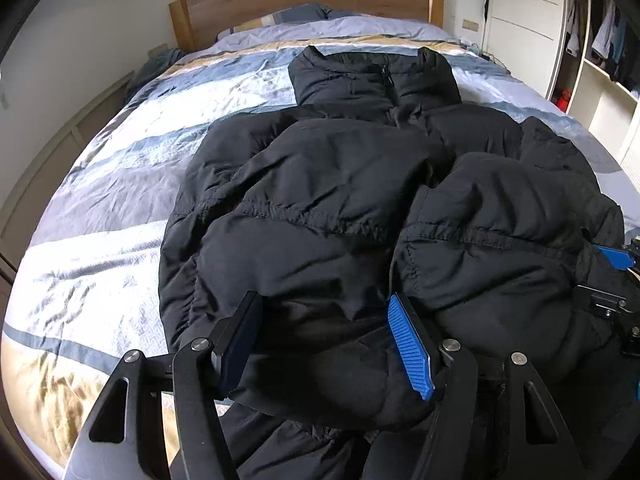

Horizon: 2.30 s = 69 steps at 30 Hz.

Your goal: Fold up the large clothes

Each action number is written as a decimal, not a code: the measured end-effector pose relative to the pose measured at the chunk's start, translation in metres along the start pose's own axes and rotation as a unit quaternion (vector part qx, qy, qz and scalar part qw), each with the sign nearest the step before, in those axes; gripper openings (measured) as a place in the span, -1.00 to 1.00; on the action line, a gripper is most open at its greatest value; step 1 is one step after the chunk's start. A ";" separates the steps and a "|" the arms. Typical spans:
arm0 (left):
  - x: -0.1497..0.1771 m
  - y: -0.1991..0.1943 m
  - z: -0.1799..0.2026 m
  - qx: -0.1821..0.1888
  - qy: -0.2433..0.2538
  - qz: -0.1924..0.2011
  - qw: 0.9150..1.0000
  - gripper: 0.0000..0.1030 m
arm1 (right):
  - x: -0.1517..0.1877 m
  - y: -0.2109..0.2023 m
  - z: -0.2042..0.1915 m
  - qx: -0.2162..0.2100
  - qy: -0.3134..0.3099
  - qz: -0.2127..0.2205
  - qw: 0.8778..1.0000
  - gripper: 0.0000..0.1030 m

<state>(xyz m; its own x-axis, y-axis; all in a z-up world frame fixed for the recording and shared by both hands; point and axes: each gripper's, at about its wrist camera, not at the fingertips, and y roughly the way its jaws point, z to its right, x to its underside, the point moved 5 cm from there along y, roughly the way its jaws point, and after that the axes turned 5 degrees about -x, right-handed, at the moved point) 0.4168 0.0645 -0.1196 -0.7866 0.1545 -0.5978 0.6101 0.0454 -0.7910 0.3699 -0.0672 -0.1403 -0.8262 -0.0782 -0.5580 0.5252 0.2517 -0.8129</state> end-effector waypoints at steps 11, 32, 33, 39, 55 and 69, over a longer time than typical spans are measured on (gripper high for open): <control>0.004 -0.015 0.005 -0.008 0.004 0.007 1.000 0.27 | 0.005 -0.036 0.005 0.009 0.021 0.030 0.999 0.28; 0.018 -0.069 0.024 -0.027 0.018 0.032 0.999 0.27 | 0.026 -0.042 0.013 0.035 0.045 0.017 0.998 0.28; 0.019 -0.071 0.025 -0.026 0.019 0.033 0.999 0.27 | 0.027 -0.045 0.013 0.037 0.046 0.018 0.998 0.28; 0.024 -0.094 0.032 -0.027 0.024 0.047 0.998 0.27 | 0.035 -0.068 0.013 0.041 0.051 0.030 0.997 0.28; -0.004 -0.129 -0.006 -0.112 0.068 0.033 0.991 0.36 | 0.030 -0.175 0.044 0.082 0.071 0.110 0.988 0.28; -0.177 -0.096 -0.131 -0.051 -0.055 -0.015 0.997 0.49 | -0.124 -0.183 0.141 0.072 0.112 0.155 0.979 0.28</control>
<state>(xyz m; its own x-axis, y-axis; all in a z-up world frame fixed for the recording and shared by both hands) 0.5094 0.1625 0.0791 -0.8071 0.0418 -0.5889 0.5879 0.1488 -0.7951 0.4046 -0.2394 0.0541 -0.6383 0.1980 -0.7439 0.7676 0.0910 -0.6344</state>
